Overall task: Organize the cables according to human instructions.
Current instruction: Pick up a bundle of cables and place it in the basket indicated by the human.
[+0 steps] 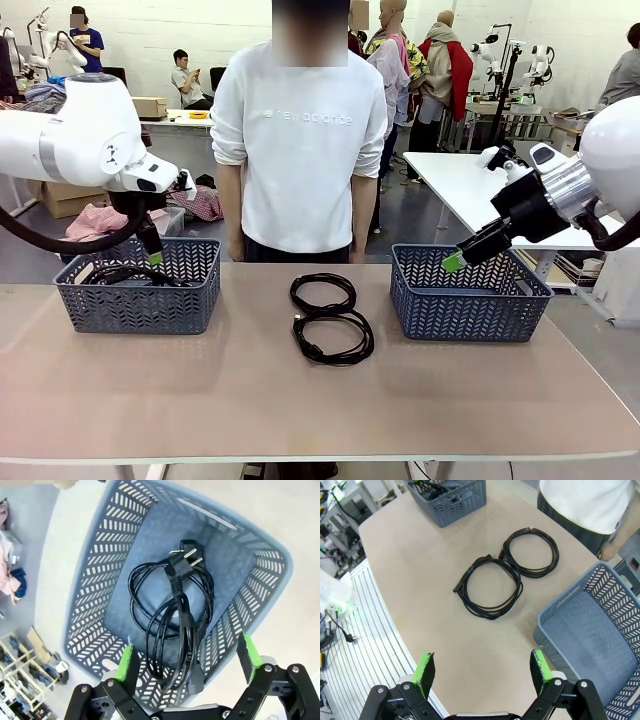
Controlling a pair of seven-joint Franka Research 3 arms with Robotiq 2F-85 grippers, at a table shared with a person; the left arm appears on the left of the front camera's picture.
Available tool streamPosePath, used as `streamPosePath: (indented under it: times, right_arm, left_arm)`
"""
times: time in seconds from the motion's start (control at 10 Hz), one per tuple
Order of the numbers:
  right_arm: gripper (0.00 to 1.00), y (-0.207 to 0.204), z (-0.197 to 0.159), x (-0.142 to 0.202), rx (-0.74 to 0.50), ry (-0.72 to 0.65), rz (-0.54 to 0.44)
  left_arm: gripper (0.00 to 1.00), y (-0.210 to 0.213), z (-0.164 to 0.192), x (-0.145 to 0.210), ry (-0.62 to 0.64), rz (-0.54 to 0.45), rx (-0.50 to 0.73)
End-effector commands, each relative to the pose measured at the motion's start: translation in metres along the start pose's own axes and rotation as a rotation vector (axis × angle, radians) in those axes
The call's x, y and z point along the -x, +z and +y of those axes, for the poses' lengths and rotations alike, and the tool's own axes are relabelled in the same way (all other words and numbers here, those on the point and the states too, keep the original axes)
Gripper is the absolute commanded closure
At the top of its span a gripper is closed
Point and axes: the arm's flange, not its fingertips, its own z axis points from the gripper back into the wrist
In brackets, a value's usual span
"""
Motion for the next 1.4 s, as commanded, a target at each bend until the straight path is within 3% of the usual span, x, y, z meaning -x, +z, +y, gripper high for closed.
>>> streamPosePath:
  times: [0.0,0.4,0.7,1.3]
  right_arm:
    - [0.0,-0.002,-0.003,0.001,-0.021,0.015,-0.027]
    - [0.0,-0.002,-0.003,0.001,-0.021,0.015,-0.027]
    - [0.0,-0.002,-0.003,0.001,-0.021,0.015,-0.027]
    - [0.0,-0.002,-0.003,0.001,-0.021,0.015,-0.027]
  left_arm:
    - [0.0,-0.002,0.0,0.0,-0.007,0.002,-0.008]
    - [0.0,-0.001,-0.001,-0.001,-0.002,0.001,0.002]
    - [0.0,0.022,-0.036,-0.034,-0.054,-0.125,0.017]
    - [0.0,0.05,-0.104,-0.016,-0.109,-0.315,0.24]
